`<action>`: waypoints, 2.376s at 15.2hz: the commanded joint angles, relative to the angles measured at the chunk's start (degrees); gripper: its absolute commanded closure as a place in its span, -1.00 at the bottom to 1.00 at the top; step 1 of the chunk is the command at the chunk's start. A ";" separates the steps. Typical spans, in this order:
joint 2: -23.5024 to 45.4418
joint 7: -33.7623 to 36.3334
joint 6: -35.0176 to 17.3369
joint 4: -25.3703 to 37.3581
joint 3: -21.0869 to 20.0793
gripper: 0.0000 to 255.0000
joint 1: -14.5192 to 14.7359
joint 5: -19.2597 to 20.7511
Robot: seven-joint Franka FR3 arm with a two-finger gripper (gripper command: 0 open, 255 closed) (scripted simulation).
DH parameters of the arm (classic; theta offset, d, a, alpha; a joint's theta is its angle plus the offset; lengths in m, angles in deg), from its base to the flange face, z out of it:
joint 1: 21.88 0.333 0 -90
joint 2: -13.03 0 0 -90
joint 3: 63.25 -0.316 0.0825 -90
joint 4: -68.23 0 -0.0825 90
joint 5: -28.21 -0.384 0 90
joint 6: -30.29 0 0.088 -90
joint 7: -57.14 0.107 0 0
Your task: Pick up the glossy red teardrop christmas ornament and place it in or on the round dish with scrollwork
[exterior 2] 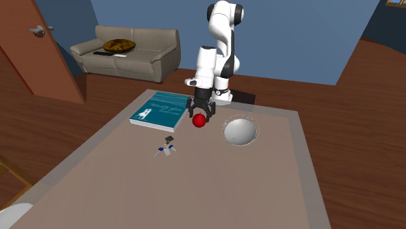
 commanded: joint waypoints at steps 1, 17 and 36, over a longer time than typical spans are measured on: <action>0.01 0.01 -0.01 0.00 0.00 -1.00 0.00 0.01; -2.25 -1.10 3.87 1.72 0.12 1.00 0.12 -1.42; -7.58 -1.34 17.66 10.37 -0.09 1.00 0.81 -3.27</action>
